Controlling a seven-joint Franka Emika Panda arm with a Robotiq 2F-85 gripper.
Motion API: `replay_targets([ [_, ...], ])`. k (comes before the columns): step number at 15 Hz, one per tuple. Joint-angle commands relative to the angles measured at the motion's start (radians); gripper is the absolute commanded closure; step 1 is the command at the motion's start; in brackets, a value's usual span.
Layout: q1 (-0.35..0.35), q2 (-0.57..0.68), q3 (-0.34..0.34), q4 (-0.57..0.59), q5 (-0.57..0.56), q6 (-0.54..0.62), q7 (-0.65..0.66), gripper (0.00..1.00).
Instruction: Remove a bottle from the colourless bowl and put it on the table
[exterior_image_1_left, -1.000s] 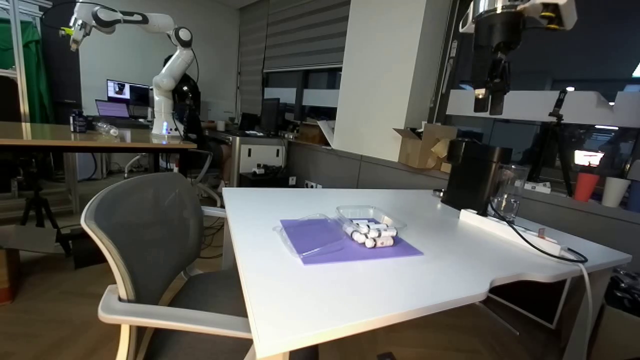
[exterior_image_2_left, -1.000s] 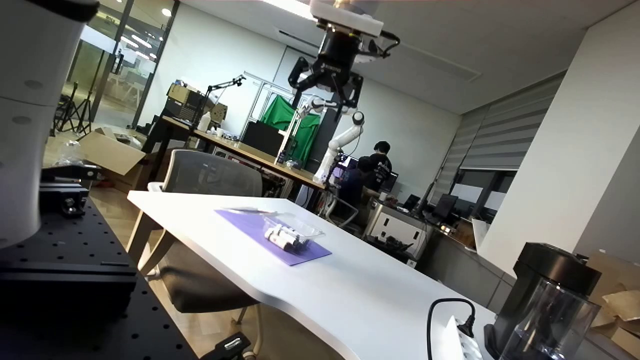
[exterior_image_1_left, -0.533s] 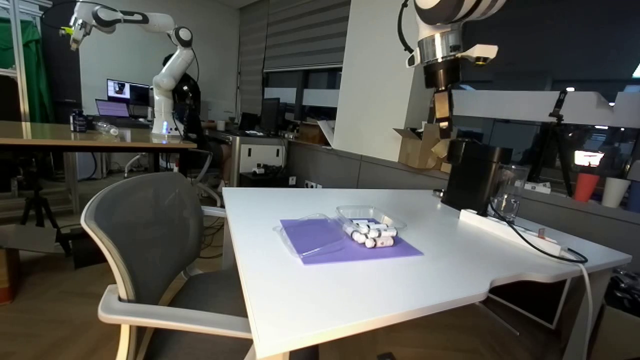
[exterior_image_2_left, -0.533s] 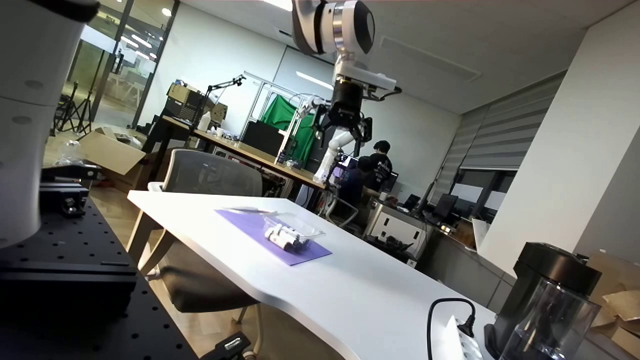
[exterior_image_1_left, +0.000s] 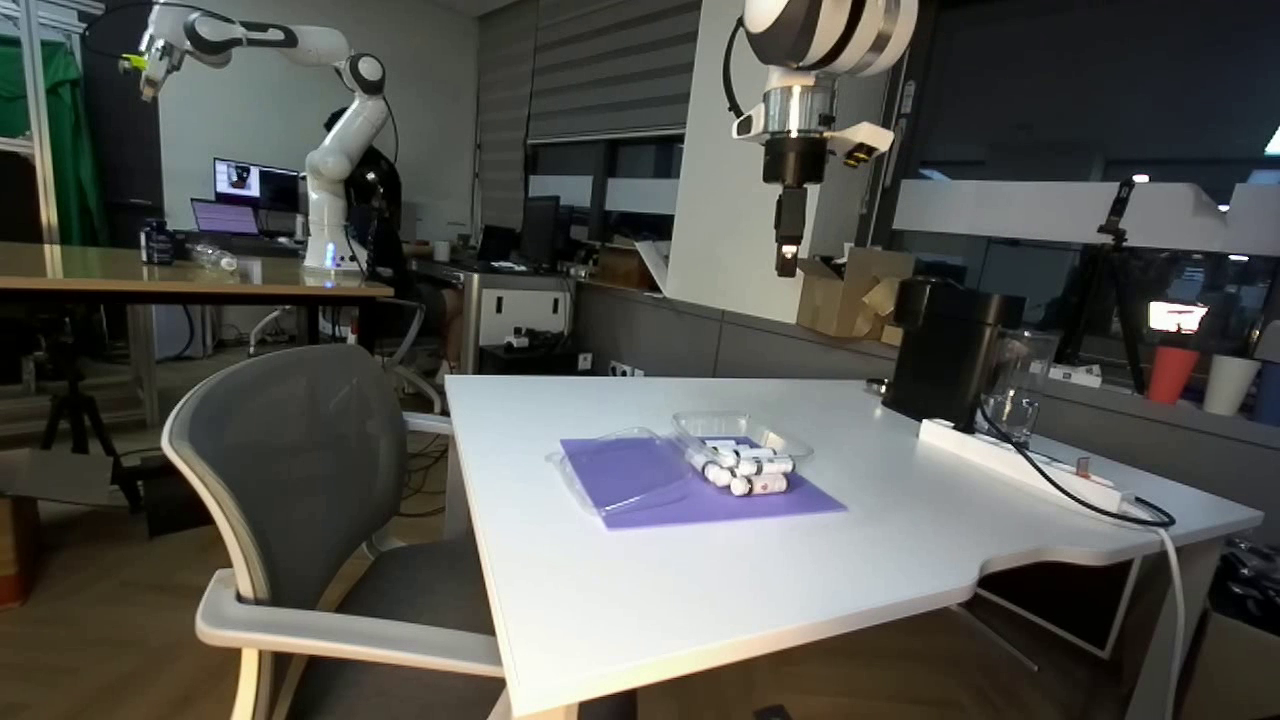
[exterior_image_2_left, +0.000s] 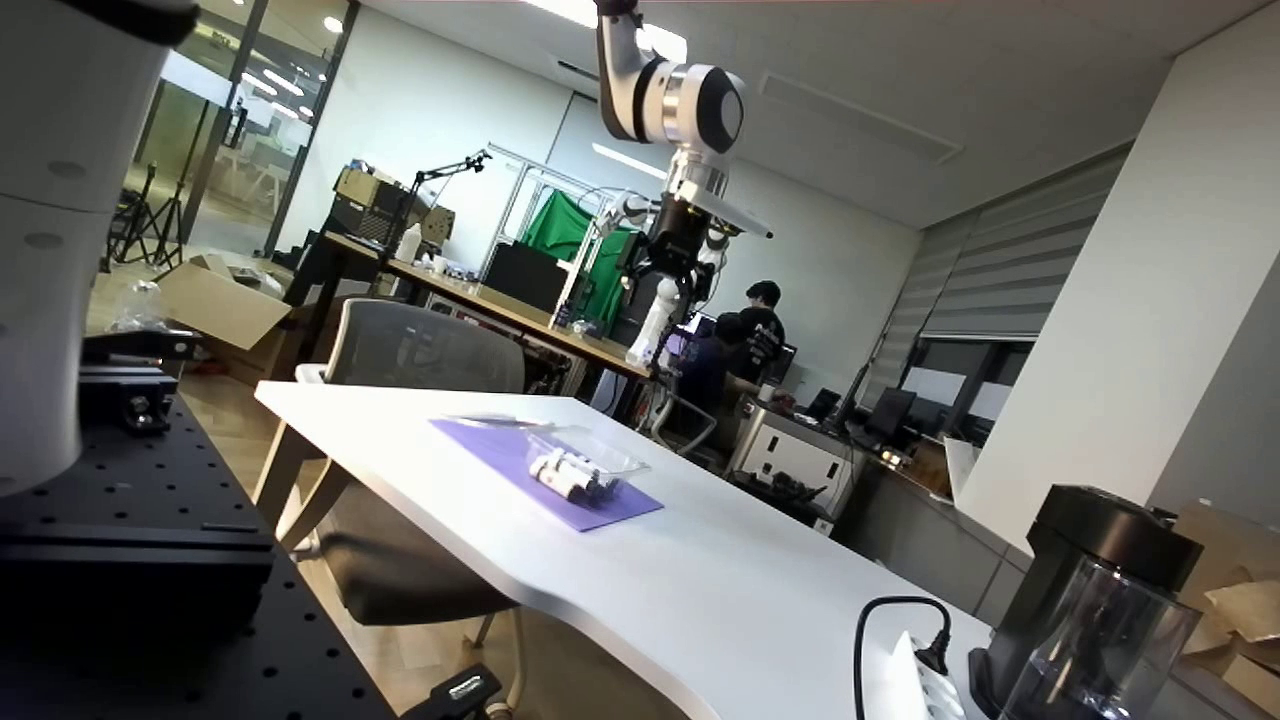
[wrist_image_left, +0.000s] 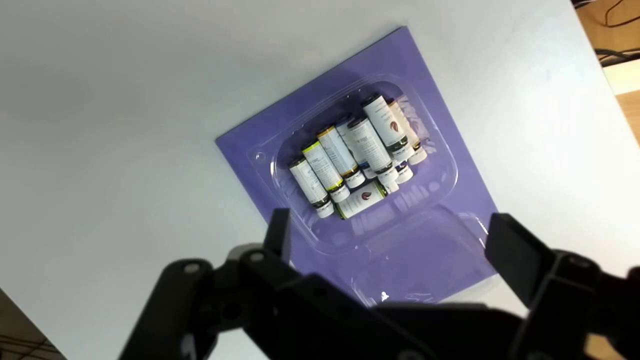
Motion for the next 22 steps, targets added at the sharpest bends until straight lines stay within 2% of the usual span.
replay_targets([
  [1,-0.006,0.004,0.005,0.006,0.002,-0.004,-0.006,0.00],
  [8,-0.008,0.004,0.006,0.009,0.002,-0.005,-0.011,0.00],
  [14,-0.022,0.071,0.038,0.012,-0.001,0.021,-0.324,0.00],
  [22,-0.030,0.177,0.039,-0.031,-0.008,0.182,-0.507,0.00],
])
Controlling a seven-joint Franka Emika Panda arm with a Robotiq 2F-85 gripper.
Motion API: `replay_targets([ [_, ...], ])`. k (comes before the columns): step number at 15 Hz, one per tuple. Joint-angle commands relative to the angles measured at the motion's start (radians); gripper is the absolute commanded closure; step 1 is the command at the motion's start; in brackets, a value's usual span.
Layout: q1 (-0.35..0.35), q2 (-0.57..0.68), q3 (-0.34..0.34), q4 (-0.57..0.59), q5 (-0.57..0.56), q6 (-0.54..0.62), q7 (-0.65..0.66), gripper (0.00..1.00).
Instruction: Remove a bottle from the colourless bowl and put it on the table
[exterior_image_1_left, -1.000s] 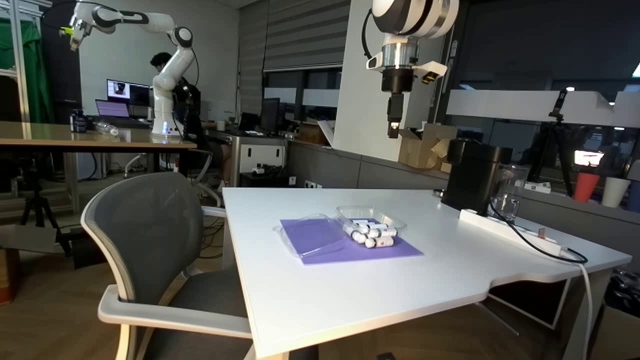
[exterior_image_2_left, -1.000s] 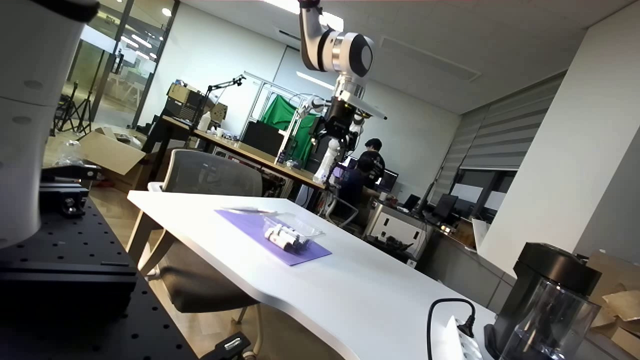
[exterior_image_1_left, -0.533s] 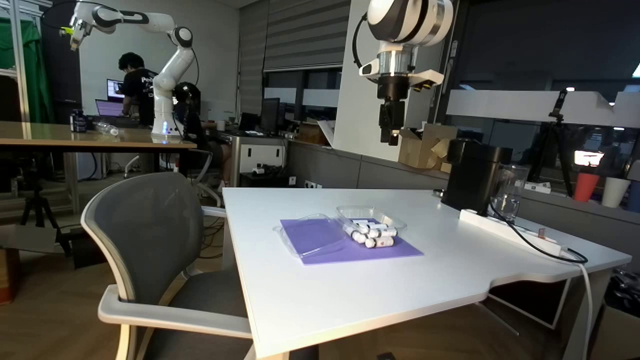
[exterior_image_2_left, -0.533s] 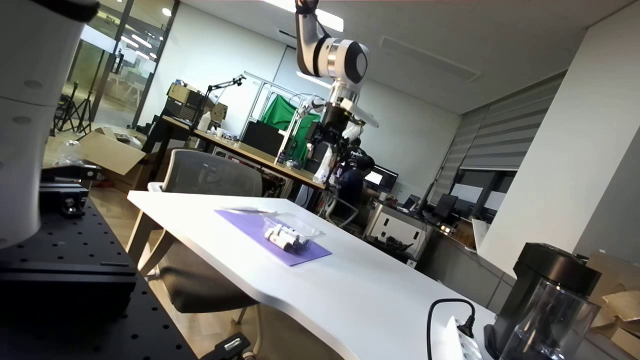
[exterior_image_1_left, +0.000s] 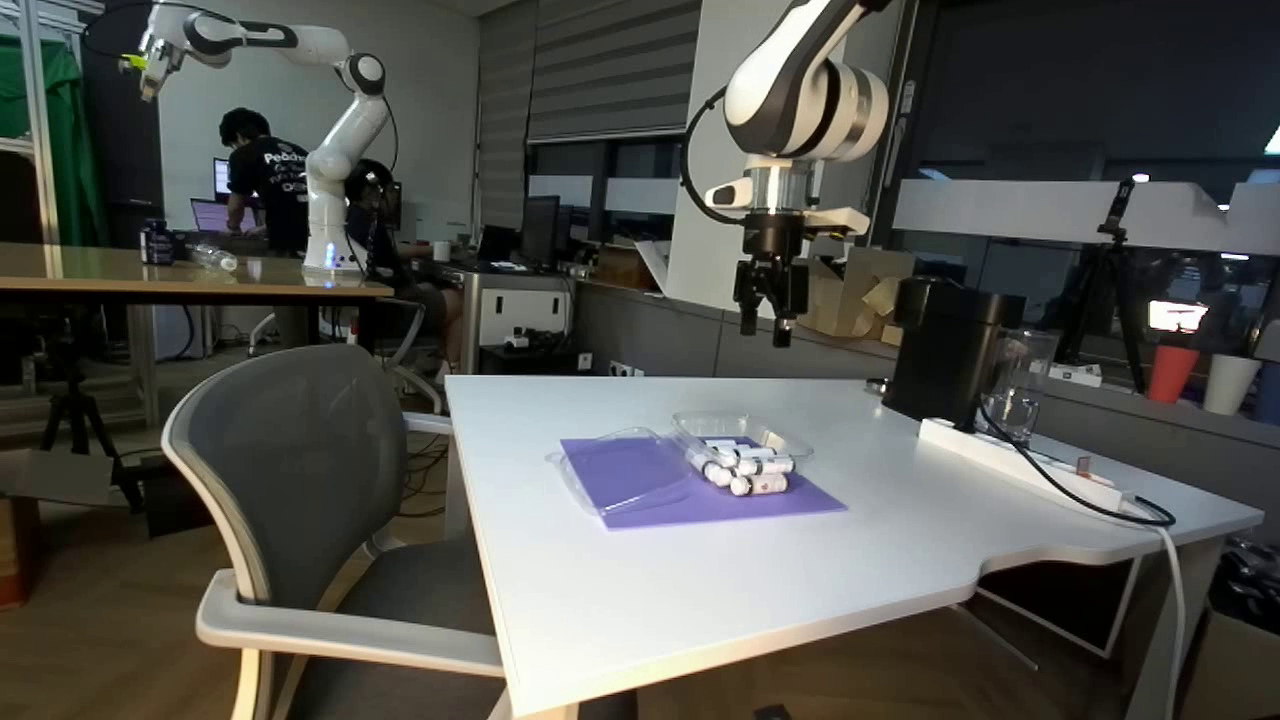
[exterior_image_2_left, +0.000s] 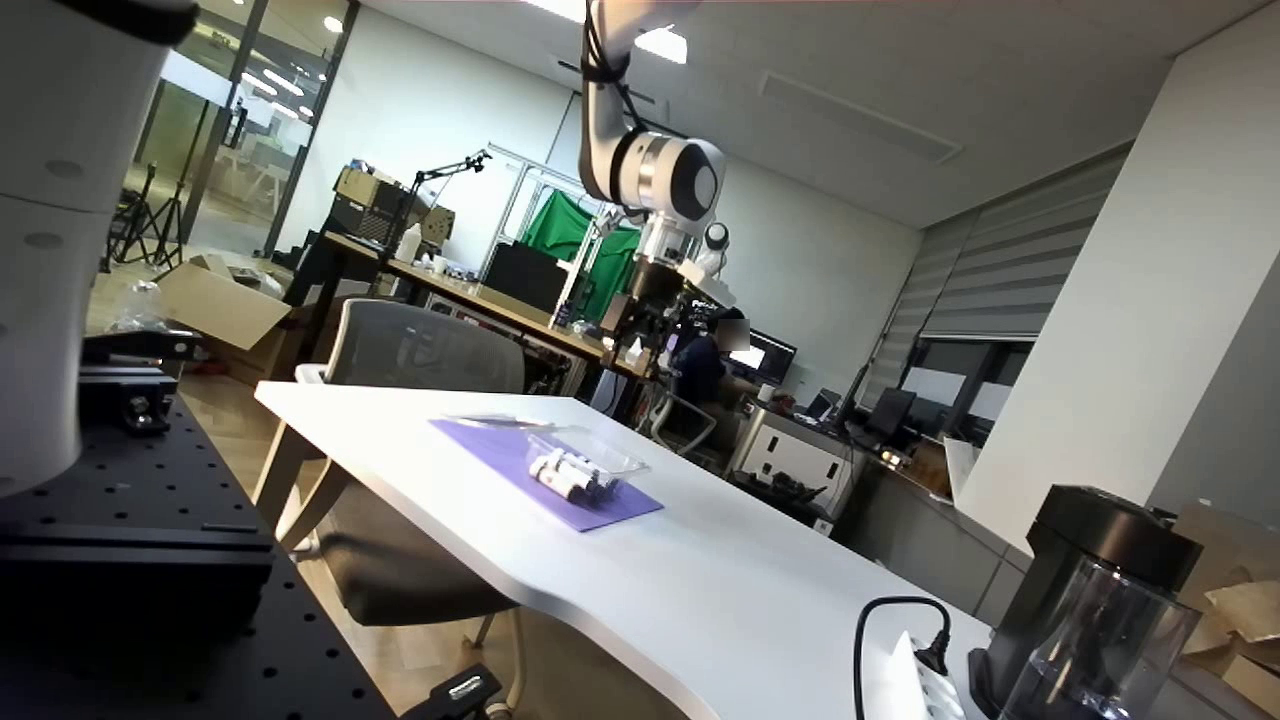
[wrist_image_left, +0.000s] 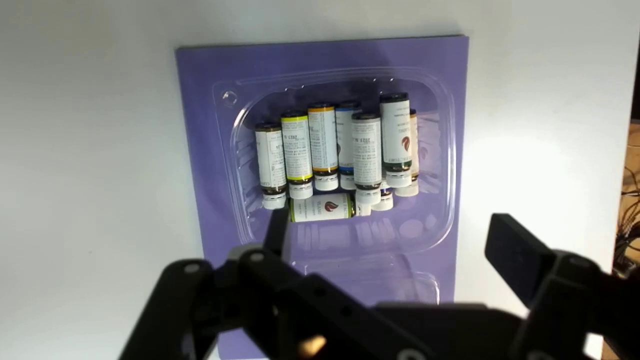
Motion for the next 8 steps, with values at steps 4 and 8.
replay_targets([
  [4,-0.006,0.050,0.004,-0.066,-0.039,0.126,-0.045,0.00],
  [8,-0.006,0.070,-0.002,-0.123,-0.064,0.210,-0.033,0.00],
])
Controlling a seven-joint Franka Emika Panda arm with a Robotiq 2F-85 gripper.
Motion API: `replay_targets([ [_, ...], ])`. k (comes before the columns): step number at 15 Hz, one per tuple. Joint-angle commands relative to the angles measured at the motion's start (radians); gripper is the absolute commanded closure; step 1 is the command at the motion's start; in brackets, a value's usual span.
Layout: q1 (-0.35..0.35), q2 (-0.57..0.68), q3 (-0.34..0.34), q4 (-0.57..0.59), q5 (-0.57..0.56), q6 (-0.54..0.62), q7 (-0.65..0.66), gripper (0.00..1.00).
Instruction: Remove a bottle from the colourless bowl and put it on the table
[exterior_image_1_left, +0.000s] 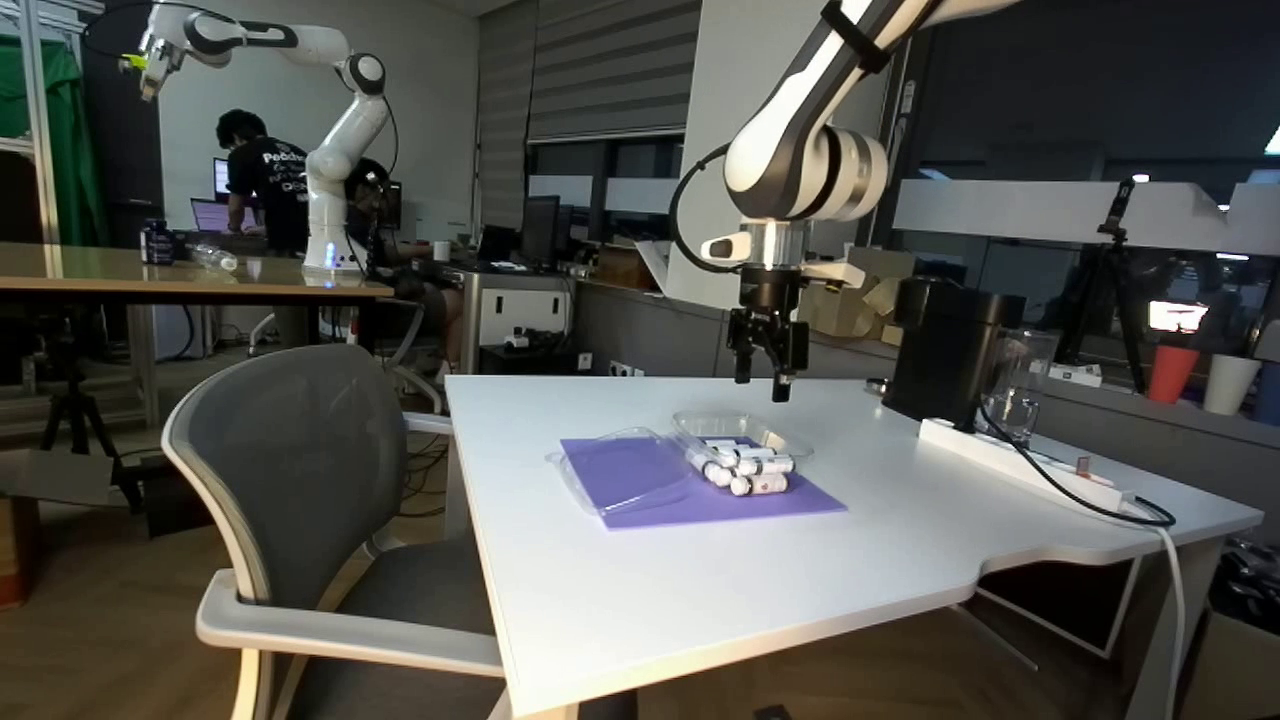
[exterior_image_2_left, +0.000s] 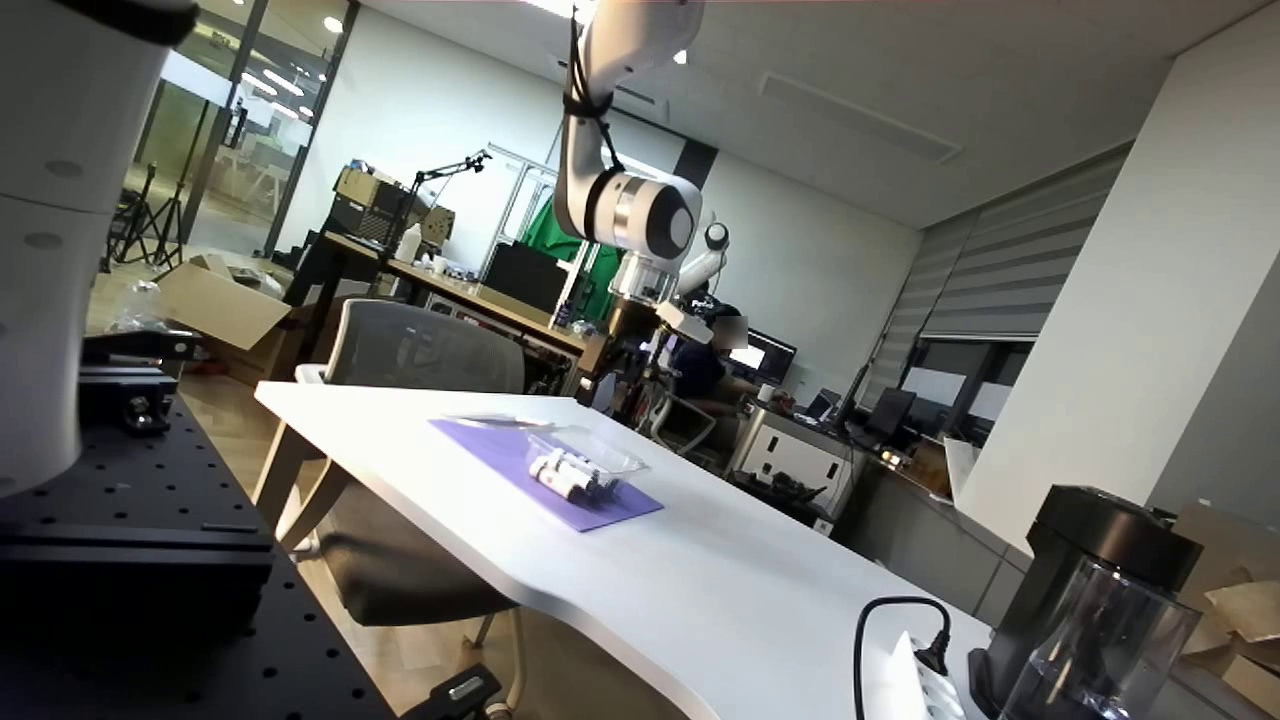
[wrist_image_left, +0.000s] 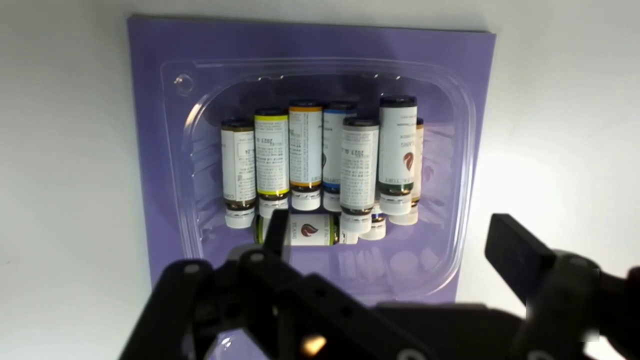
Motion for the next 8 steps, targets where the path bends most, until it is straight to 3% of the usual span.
replay_targets([
  [1,-0.006,0.006,-0.003,-0.051,-0.031,0.075,0.009,0.00],
  [8,-0.010,0.071,-0.016,-0.047,-0.052,0.179,0.034,0.00],
])
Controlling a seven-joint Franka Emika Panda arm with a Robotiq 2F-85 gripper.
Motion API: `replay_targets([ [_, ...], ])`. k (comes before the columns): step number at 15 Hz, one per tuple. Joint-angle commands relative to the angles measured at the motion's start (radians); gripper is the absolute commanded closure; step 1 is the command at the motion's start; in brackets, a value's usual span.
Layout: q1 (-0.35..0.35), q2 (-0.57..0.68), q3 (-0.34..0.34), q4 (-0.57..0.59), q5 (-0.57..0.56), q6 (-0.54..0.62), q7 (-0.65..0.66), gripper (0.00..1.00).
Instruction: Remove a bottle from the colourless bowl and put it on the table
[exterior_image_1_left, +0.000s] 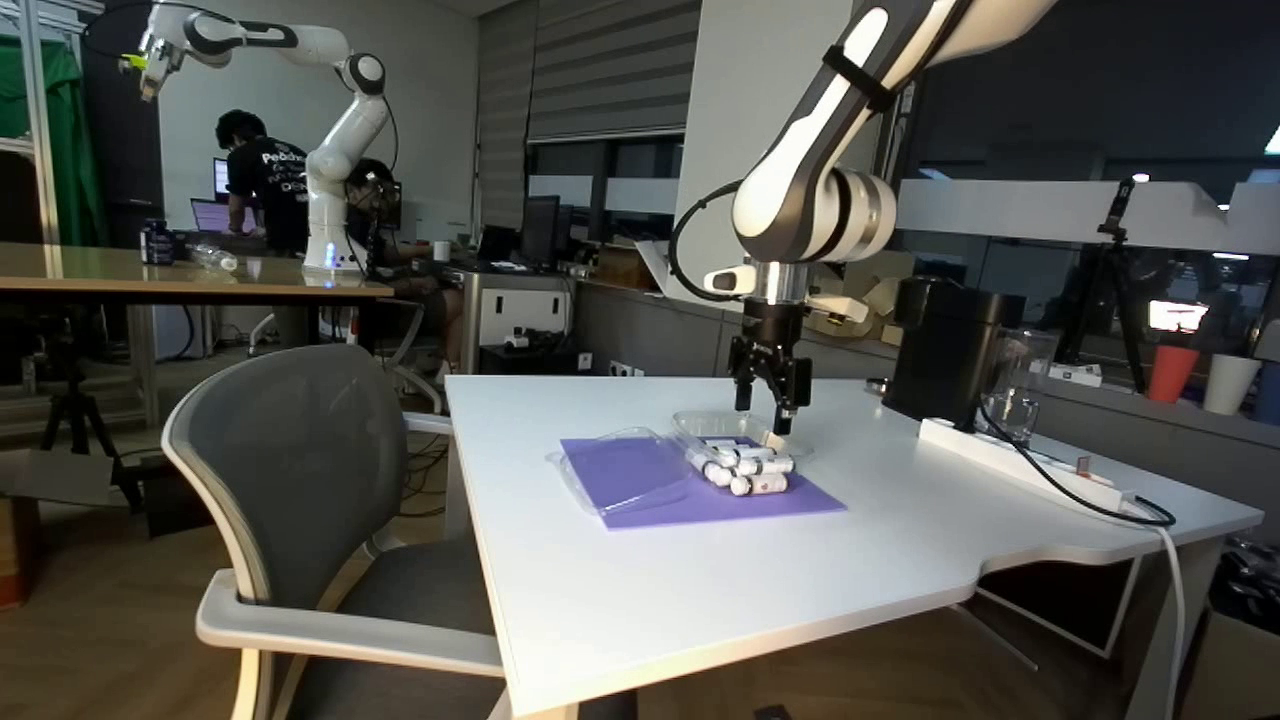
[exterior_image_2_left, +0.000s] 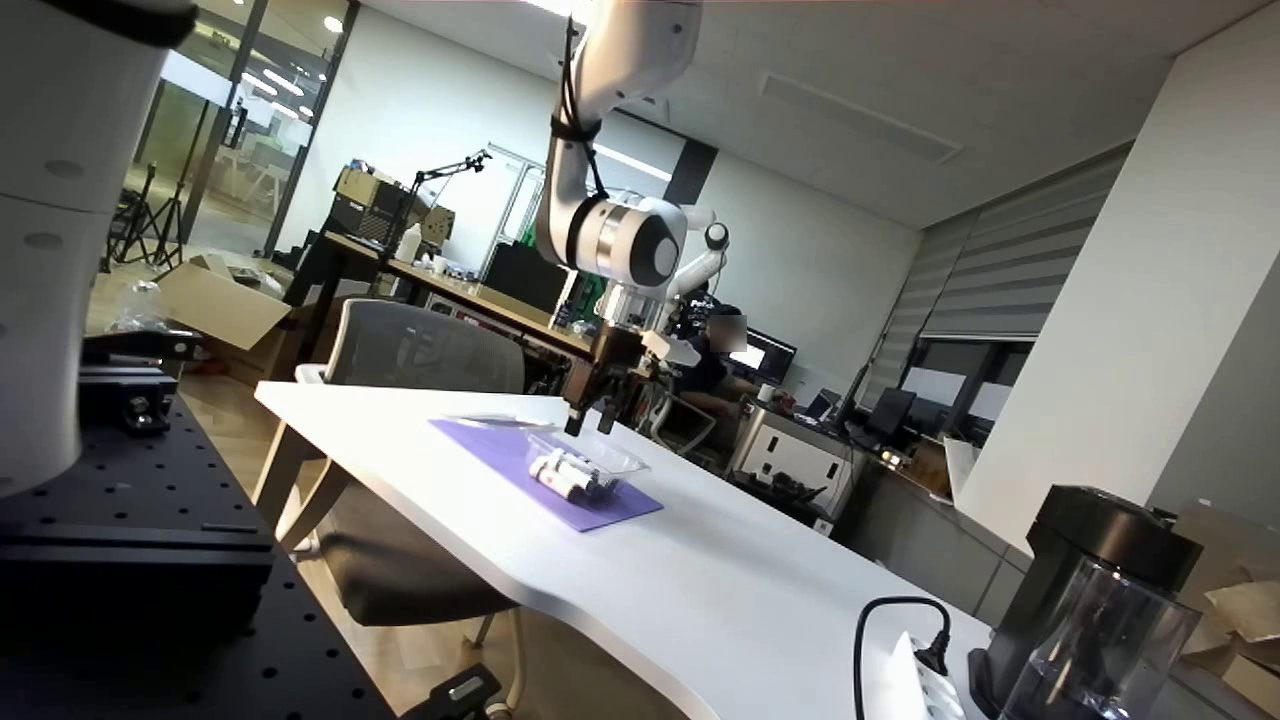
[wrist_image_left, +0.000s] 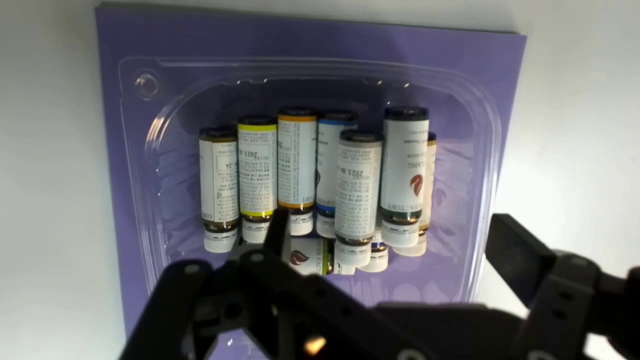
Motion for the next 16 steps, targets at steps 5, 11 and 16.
replay_targets([
  [5,-0.005,0.070,-0.015,0.025,-0.015,0.091,0.065,0.00],
  [11,-0.013,0.118,-0.006,0.053,-0.004,0.141,0.091,0.32],
  [16,-0.014,0.128,0.000,0.063,-0.004,0.150,0.111,0.67],
])
